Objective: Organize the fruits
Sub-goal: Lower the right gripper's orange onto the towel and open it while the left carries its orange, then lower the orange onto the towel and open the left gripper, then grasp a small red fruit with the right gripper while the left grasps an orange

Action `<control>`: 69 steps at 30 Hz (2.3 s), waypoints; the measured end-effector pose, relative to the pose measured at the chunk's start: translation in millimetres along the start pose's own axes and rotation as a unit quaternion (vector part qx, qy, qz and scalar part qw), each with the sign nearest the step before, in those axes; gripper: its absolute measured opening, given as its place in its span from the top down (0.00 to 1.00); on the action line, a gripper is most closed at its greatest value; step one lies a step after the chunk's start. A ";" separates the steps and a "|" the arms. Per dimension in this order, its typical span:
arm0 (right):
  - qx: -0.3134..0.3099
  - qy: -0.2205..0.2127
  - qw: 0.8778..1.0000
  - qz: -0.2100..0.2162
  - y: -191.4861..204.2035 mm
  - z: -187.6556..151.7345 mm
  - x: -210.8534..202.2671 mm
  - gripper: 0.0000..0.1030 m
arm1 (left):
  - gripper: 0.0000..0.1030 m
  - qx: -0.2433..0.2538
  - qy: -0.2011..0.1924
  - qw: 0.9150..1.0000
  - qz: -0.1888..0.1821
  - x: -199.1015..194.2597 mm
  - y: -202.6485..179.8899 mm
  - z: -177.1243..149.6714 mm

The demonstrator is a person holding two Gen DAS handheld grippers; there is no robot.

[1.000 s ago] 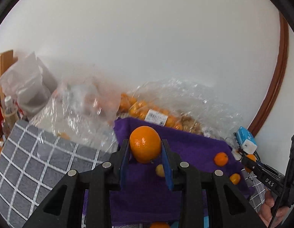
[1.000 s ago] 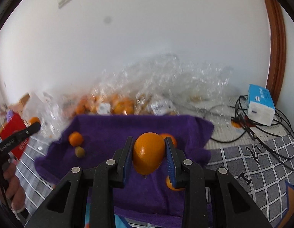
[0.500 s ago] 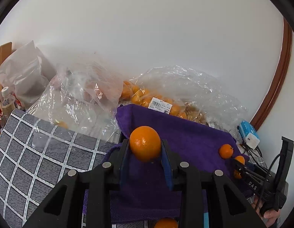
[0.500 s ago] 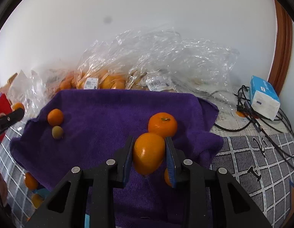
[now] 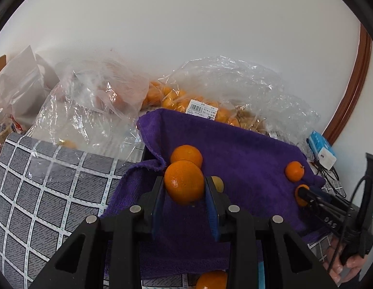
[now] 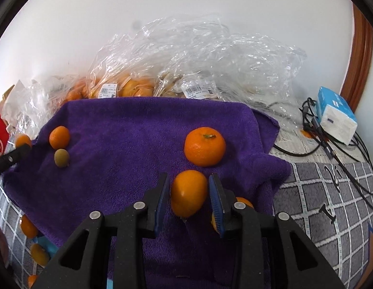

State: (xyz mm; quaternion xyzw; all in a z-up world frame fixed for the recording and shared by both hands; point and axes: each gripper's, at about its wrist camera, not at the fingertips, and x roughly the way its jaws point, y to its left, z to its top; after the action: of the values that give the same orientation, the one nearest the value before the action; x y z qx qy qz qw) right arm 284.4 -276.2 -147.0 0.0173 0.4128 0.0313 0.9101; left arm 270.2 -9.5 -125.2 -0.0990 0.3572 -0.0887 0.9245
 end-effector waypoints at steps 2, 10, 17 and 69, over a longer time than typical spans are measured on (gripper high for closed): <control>0.008 -0.021 1.000 0.001 -3.1 -2.8 -15.5 0.55 | 0.70 0.001 0.005 1.000 -0.003 2.4 -1.5 -0.8; 0.021 -0.053 0.998 0.019 -8.1 0.3 -34.6 0.47 | 0.70 0.012 0.016 1.000 0.017 15.6 -4.9 -6.7; 0.047 -0.043 0.998 0.012 -20.7 -1.2 -27.3 0.47 | 0.70 0.027 0.013 0.999 0.039 21.5 -8.1 -11.2; -0.012 0.040 0.995 0.089 75.2 -92.4 -81.0 0.56 | 0.56 0.033 -0.043 0.996 0.065 -98.0 41.5 -79.2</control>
State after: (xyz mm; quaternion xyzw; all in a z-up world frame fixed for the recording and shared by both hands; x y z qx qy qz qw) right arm 158.4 -206.4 -142.8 0.0415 0.4453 0.1182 0.8866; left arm 149.0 44.0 -129.9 -0.0490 0.3193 -0.0356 0.9457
